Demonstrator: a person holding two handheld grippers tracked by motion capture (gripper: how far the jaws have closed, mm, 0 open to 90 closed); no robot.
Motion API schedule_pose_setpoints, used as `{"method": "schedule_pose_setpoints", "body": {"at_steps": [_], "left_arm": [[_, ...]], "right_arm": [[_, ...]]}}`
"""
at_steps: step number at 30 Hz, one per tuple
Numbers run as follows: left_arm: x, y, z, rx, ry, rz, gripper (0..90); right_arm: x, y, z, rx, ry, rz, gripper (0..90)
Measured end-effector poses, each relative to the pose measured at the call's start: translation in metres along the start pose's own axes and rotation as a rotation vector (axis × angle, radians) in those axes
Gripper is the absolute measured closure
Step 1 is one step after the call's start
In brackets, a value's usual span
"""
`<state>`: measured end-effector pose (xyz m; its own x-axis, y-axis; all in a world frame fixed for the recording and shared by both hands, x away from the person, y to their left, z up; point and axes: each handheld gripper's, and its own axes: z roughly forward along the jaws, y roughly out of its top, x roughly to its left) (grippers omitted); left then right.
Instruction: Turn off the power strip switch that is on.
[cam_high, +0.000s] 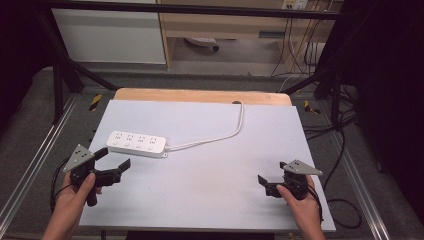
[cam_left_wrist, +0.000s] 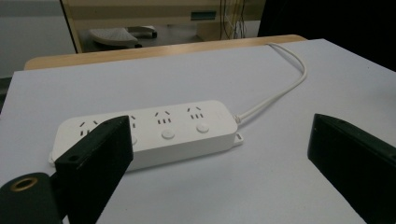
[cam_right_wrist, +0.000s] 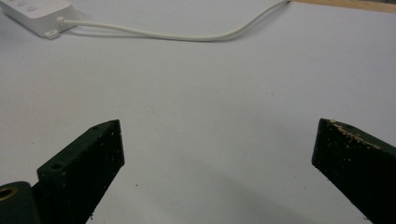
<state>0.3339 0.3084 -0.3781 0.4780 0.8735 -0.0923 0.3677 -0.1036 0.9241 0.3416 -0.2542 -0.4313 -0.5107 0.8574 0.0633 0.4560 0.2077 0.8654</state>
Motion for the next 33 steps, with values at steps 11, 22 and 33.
{"method": "schedule_pose_setpoints", "body": {"at_steps": [11,22,33], "left_arm": [[-0.001,-0.019,0.006,0.073,-0.02,0.017,6.8],[-0.018,-0.034,0.026,0.18,-0.108,0.084,7.1],[-0.038,-0.044,0.041,0.232,-0.16,0.135,7.8]], "right_arm": [[0.0,0.0,0.0,-0.001,0.001,0.001,2.9],[0.0,0.0,0.0,0.002,0.002,-0.003,2.9],[0.0,-0.003,0.004,0.022,-0.005,-0.012,2.5]]}}
